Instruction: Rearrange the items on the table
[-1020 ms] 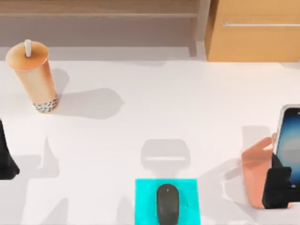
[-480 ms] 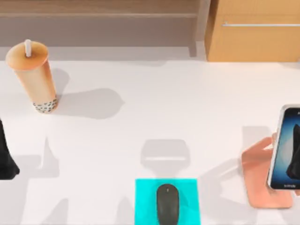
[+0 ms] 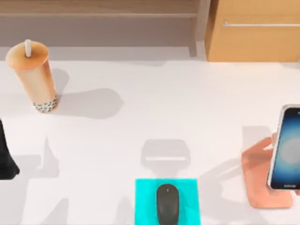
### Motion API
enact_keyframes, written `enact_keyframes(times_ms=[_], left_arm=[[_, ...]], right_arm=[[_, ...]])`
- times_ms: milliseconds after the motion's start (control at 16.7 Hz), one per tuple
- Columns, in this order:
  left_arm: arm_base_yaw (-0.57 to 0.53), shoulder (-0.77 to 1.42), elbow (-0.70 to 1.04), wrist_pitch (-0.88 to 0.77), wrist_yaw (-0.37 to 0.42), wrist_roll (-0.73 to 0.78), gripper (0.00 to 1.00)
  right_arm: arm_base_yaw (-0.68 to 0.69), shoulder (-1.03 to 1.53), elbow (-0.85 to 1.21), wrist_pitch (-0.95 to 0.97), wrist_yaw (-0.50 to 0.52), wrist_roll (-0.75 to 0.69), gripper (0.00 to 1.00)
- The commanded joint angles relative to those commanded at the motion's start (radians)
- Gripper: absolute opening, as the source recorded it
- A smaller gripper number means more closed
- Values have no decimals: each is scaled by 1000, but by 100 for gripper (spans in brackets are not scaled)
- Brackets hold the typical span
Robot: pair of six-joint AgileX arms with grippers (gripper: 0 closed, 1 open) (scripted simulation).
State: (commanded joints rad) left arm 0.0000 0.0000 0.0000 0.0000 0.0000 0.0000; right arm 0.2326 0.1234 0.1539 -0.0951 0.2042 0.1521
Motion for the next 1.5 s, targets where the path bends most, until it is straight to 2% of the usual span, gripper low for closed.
enact_keyframes(times_ms=[180,360,900,1140,1500], left_arm=[[0,0,0,0,0,0,100],[0,0,0,0,0,0,100],[-10,48,-1,31,-9,4,100],[-38,239,-1,158,-32,10,100],[-76,670,11,442,-51,-1,100]], right_arm=[[-146,-81,-84,62,-123,-93,100],[-223,-119,-144,92,-194,-145,100],[-233,-123,-154,95,-204,-152,100],[-233,-123,-154,95,-204,-152,100],[-233,-123,-154,95,-204,-152,100]])
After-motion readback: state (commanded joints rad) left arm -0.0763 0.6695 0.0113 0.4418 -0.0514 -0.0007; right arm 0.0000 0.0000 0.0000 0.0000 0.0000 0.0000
